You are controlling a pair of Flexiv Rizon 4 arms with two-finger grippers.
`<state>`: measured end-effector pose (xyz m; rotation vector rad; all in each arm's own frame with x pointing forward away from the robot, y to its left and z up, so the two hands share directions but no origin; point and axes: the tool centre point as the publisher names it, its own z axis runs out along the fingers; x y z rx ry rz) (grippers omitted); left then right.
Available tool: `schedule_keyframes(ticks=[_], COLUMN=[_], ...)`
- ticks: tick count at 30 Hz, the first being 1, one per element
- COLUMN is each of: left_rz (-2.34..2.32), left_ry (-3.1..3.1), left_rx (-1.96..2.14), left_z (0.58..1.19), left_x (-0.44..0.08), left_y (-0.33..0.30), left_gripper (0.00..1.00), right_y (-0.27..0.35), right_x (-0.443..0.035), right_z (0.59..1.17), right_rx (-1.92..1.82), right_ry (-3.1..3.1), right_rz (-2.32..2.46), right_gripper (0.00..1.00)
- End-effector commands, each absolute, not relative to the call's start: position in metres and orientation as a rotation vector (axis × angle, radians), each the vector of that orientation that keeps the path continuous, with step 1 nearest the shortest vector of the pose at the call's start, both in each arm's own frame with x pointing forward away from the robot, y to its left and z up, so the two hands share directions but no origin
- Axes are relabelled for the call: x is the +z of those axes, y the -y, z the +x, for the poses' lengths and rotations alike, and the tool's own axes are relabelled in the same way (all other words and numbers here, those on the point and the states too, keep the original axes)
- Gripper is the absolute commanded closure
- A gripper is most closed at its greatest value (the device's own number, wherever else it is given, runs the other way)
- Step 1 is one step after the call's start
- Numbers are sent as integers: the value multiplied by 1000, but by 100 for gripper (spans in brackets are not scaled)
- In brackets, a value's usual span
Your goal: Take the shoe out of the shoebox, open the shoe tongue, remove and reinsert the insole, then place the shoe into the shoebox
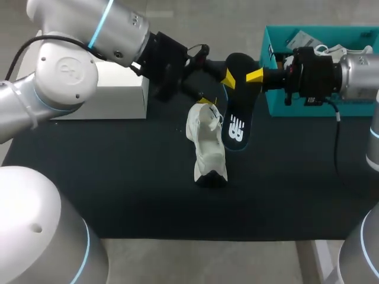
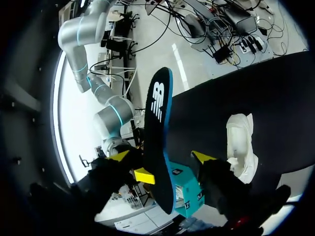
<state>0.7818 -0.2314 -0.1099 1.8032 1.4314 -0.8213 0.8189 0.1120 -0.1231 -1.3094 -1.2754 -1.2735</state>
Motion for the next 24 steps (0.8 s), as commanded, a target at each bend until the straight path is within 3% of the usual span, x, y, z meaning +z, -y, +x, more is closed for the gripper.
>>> schedule_keyframes(ticks=[1, 14, 24], left_rz=[1964, 2260, 2188], left_ry=[-1520, -1664, -1703], left_rx=[-732, -250, -254], left_z=[795, 816, 822], left_x=[-95, -87, -81], left_y=[224, 229, 240], left_gripper=[0, 0, 0], right_y=[-116, -125, -127], right_x=[-131, -143, -144], right_z=[820, 825, 824], right_rx=[-1247, -1217, -1215], right_ry=[1276, 1285, 1277], right_rz=[-1325, -1339, -1347], right_gripper=[100, 100, 100])
